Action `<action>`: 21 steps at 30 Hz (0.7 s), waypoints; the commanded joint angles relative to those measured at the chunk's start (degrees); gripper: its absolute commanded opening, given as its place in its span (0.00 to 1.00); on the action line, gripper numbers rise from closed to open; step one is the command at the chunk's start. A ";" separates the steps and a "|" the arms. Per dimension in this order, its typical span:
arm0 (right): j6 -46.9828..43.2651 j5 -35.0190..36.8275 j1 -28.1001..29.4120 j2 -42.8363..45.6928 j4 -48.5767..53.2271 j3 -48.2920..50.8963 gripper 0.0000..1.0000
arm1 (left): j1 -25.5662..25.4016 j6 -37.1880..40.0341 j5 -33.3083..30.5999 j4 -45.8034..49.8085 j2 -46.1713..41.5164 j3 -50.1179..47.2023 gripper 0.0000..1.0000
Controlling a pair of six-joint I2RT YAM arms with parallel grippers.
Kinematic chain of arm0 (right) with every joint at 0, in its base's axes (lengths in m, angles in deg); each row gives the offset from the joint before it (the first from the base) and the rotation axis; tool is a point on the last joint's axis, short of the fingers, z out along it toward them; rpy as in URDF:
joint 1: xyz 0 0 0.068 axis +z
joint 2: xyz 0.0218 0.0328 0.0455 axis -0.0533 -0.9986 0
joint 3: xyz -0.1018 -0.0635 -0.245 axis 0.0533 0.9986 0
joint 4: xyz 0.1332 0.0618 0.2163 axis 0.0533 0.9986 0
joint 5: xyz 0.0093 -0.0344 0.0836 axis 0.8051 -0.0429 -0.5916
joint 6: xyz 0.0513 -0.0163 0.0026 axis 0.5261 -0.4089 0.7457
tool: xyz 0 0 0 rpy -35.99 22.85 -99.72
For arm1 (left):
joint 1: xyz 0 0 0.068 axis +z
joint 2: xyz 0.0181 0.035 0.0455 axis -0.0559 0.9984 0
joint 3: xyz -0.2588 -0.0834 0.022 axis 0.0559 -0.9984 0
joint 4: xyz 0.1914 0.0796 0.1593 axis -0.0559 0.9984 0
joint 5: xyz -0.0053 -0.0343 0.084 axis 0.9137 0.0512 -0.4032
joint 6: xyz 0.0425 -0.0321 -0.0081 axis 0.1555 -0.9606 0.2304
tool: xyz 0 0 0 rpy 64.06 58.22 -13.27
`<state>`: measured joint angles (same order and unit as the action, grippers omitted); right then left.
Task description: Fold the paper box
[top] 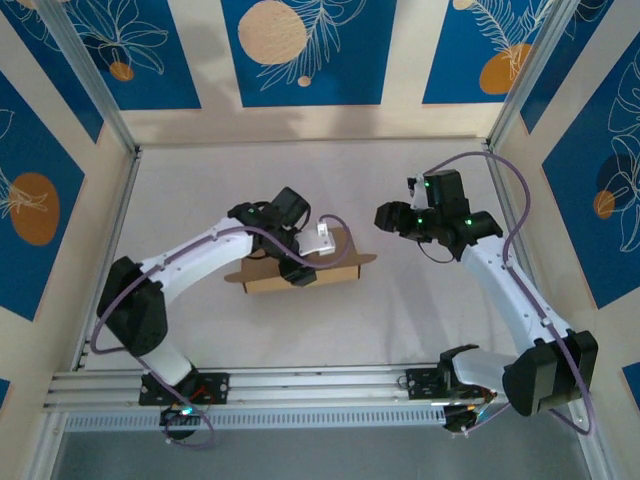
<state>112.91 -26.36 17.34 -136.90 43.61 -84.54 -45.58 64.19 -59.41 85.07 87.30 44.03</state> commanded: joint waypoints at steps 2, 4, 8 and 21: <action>4.80 -6.59 -1.45 -4.84 -3.76 2.21 0.65 | 0.26 -6.85 12.20 -7.58 -7.62 -7.13 0.76; 5.10 -8.04 -1.35 -8.05 -4.36 2.36 0.67 | 1.59 -11.39 14.23 -12.25 -10.62 -9.65 0.80; 5.45 -10.51 -0.08 -13.09 -6.82 2.78 0.68 | 6.55 -23.09 19.39 -19.49 -13.88 -12.31 0.79; -3.13 -3.36 11.72 -19.85 -3.89 2.06 0.37 | 18.15 -48.03 -1.22 -17.40 -23.95 -24.07 0.65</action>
<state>112.00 -32.33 28.51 -155.87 37.95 -82.31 -28.44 23.73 -55.28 64.97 65.58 22.20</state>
